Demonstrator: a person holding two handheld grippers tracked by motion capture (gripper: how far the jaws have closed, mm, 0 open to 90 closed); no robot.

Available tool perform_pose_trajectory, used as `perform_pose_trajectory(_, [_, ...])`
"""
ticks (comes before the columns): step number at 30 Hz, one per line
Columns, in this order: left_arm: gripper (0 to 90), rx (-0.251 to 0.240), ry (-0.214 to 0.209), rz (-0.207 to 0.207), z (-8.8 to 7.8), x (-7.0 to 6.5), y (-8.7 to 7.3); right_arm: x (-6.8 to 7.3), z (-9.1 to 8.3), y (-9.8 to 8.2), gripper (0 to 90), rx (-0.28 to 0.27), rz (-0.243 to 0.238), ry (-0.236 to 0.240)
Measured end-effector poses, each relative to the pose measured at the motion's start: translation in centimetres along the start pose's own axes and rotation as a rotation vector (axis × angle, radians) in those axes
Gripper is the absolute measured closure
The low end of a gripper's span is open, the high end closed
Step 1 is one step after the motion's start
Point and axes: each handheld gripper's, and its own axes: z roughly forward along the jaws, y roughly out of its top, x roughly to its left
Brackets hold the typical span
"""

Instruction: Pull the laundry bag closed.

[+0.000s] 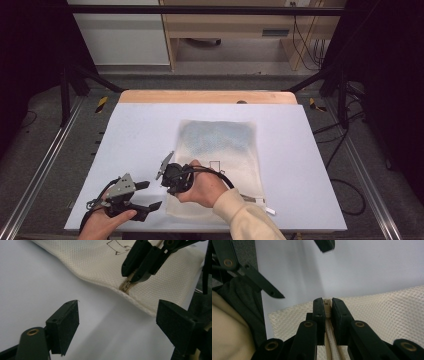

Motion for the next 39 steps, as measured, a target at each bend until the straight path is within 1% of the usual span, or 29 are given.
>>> perform_pose_trajectory(1, [19.7, -0.012, -0.023, -0.004, 0.2, 0.0, 0.1, 0.0, -0.1, 0.0, 81.9, -0.002, -0.003, 0.001])
perform_pose_trajectory(3, [21.3, -0.030, -0.081, -0.013, 0.9, 0.1, 0.3, 0.0, -0.3, 0.0, 82.0, -0.009, -0.007, 0.000])
perform_pose_trajectory(6, [22.4, -0.033, -0.093, -0.011, 1.3, 0.1, 0.4, 0.1, -0.4, 0.0, 82.0, -0.013, -0.008, -0.001])
perform_pose_trajectory(8, [22.4, -0.044, -0.107, -0.021, 1.6, 0.1, 0.5, 0.0, -0.6, 0.0, 82.0, -0.014, -0.008, 0.000])
perform_pose_trajectory(9, [22.6, -0.043, -0.110, -0.023, 1.7, 0.2, 0.5, 0.0, -0.6, -0.1, 82.0, -0.023, -0.007, 0.000])
perform_pose_trajectory(14, [23.7, -0.054, -0.136, -0.035, 2.4, 0.5, 0.6, 0.0, -0.8, -0.1, 82.0, -0.027, -0.010, -0.004])
perform_pose_trajectory(16, [23.8, -0.060, -0.153, -0.046, 2.7, 0.6, 0.5, 0.0, -0.8, -0.2, 82.0, -0.029, -0.011, -0.002])
perform_pose_trajectory(18, [23.8, -0.059, -0.153, -0.044, 2.8, 0.6, 0.6, 0.0, -0.8, -0.2, 82.0, -0.031, -0.014, -0.002])
perform_pose_trajectory(21, [23.8, -0.057, -0.173, -0.043, 3.3, 0.7, 0.6, 0.0, -0.9, -0.2, 82.0, -0.034, -0.015, 0.002])
perform_pose_trajectory(25, [22.2, -0.056, -0.169, -0.047, 3.5, 0.7, 0.6, 0.0, -0.9, -0.2, 82.0, -0.033, -0.014, 0.002])
perform_pose_trajectory(27, [23.0, -0.056, -0.164, -0.040, 3.7, 0.7, 0.6, 0.0, -0.9, -0.1, 82.0, -0.031, -0.007, 0.001])
perform_pose_trajectory(31, [22.9, -0.053, -0.170, -0.036, 3.9, 0.7, 0.7, 0.0, -0.9, -0.1, 82.0, -0.033, -0.007, -0.001])
perform_pose_trajectory(33, [23.8, -0.037, -0.176, -0.028, 4.2, 0.6, 0.7, -0.1, -0.9, -0.1, 82.0, -0.039, -0.009, 0.001])
perform_pose_trajectory(34, [24.3, -0.037, -0.176, -0.028, 4.2, 0.6, 0.7, -0.1, -0.9, -0.1, 82.0, -0.042, -0.009, -0.002])
perform_pose_trajectory(35, [24.7, -0.030, -0.180, -0.018, 4.4, 0.6, 0.7, -0.1, -0.9, -0.1, 82.0, -0.038, -0.011, 0.000])
perform_pose_trajectory(38, [26.3, -0.035, -0.184, -0.022, 4.5, 0.6, 0.7, -0.1, -1.0, -0.1, 82.0, -0.039, -0.011, -0.001])
perform_pose_trajectory(39, [28.4, -0.039, -0.192, -0.026, 4.6, 0.6, 0.7, -0.1, -1.0, -0.2, 82.0, -0.041, -0.013, 0.000])
